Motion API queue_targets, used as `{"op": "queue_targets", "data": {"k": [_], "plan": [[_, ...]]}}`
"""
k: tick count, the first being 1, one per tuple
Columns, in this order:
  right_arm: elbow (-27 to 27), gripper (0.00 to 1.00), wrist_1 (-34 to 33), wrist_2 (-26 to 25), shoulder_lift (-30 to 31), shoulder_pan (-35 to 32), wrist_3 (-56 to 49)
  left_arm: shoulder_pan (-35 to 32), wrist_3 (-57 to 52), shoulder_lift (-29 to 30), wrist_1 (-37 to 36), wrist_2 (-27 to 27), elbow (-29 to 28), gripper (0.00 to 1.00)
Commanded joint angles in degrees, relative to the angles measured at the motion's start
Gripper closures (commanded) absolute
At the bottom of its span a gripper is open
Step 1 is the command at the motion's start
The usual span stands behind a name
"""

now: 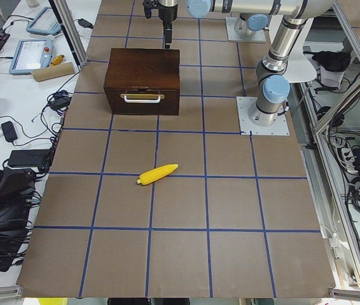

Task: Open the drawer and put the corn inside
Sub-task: 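Move the left gripper off the cabinet top toward the drawer side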

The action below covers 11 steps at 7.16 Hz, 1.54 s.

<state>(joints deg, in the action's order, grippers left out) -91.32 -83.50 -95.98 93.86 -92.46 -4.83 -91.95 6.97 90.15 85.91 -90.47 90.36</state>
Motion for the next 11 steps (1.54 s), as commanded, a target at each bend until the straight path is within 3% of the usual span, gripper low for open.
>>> {"op": "queue_targets", "data": {"k": [1, 3, 8, 11], "plan": [[0.00, 0.00, 0.00, 0.00, 0.01, 0.00, 0.00, 0.19, -0.20, 0.03, 0.05, 0.03, -0.62, 0.00], [0.00, 0.00, 0.00, 0.00, 0.01, 0.00, 0.00, 3.68, -5.08, 0.20, 0.22, -0.23, -1.23, 0.00], [0.00, 0.00, 0.00, -0.09, -0.08, 0.00, 0.00, 28.63, -21.52, 2.66, 0.49, -0.67, -0.63, 0.00], [0.00, 0.00, 0.00, 0.00, -0.08, 0.00, 0.00, 32.98, -29.69, 7.21, -2.65, -0.41, 0.17, 0.00]]}}
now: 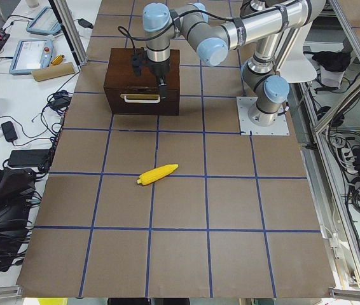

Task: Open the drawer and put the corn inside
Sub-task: 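Reach the left gripper to the white drawer handle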

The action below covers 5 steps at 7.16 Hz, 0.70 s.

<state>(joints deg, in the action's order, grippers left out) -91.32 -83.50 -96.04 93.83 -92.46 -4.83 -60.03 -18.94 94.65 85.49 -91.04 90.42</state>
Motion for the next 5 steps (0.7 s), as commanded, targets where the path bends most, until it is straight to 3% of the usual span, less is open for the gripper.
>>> {"op": "queue_targets", "data": {"k": [1, 5], "plan": [[0.00, 0.00, 0.00, -0.02, 0.03, 0.00, 0.00, 1.14, -7.48, 6.03, -2.61, 0.07, -0.50, 0.00], [0.00, 0.00, 0.00, -0.02, 0.03, 0.00, 0.00, 1.05, -10.86, 20.20, -7.62, 1.29, -6.74, 0.00]]}}
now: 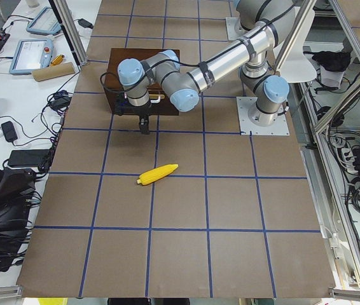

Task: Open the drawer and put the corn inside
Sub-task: 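Reach the left gripper to the white drawer handle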

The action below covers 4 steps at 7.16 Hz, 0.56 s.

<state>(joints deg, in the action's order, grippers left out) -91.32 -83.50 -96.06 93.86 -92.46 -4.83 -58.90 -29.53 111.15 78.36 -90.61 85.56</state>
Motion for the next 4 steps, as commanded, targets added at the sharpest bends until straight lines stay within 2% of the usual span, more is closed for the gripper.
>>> {"op": "queue_targets", "data": {"k": [1, 3, 4], "plan": [[0.00, 0.00, 0.00, 0.09, 0.00, 0.00, 0.00, -0.07, -0.35, 4.16, -0.05, 5.40, -1.63, 0.00], [0.00, 0.00, 0.00, 0.09, 0.00, 0.00, 0.00, -0.33, -1.22, 3.99, 0.21, 17.60, -1.10, 0.00], [0.00, 0.00, 0.00, 0.09, 0.00, 0.00, 0.00, -1.12, -1.49, 4.08, 0.48, 19.92, -0.92, 0.00]]}}
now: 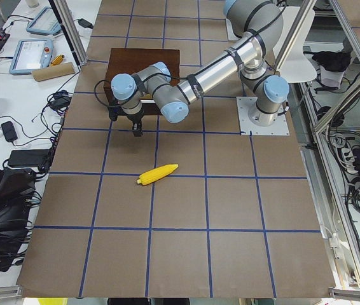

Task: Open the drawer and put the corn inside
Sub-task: 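Reach the left gripper to the white drawer handle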

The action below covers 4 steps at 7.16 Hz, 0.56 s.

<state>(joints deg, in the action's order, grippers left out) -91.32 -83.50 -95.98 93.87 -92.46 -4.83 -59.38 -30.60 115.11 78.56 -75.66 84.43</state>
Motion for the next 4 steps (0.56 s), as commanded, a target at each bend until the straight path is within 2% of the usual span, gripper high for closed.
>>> {"op": "queue_targets", "data": {"k": [1, 4], "plan": [[0.00, 0.00, 0.00, 0.00, -0.09, 0.00, 0.00, -1.26, -0.86, -0.84, 0.97, 6.56, 0.47, 0.00], [0.00, 0.00, 0.00, 0.00, 0.00, 0.00, 0.00, -1.79, -0.77, -0.41, 0.98, 10.97, 2.92, 0.00]]}}
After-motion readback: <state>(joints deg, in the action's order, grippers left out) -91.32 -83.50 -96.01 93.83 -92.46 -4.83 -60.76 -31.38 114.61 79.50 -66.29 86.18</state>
